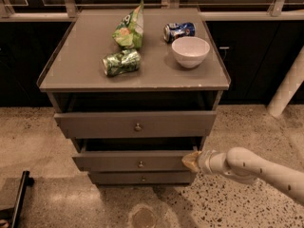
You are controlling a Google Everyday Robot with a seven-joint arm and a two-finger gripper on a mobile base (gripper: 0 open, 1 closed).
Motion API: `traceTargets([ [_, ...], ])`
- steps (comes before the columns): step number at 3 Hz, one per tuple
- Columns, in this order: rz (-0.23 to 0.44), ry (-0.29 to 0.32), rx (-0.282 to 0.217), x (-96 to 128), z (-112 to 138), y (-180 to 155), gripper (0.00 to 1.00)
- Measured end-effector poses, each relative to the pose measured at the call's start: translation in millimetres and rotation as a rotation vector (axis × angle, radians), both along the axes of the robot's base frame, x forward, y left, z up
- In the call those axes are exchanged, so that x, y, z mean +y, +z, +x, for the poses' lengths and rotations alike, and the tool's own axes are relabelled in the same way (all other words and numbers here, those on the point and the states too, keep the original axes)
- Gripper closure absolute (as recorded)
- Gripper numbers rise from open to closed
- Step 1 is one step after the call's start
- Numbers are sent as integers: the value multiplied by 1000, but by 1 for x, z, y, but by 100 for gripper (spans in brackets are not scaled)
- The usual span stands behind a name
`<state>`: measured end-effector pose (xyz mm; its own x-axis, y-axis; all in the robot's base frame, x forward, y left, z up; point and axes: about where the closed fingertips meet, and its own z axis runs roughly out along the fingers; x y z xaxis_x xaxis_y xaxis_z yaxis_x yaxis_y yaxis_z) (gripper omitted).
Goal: Close middle drawer
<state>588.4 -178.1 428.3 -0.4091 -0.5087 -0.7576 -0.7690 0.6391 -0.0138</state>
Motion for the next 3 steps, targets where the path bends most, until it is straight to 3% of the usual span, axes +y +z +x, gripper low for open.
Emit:
traceTargets([
  [1,-33,-34,-49,-8,29,7,100],
  [2,-47,-68,-61,-18,43,5,100],
  [3,-47,-68,-61,-16,41,5,100],
])
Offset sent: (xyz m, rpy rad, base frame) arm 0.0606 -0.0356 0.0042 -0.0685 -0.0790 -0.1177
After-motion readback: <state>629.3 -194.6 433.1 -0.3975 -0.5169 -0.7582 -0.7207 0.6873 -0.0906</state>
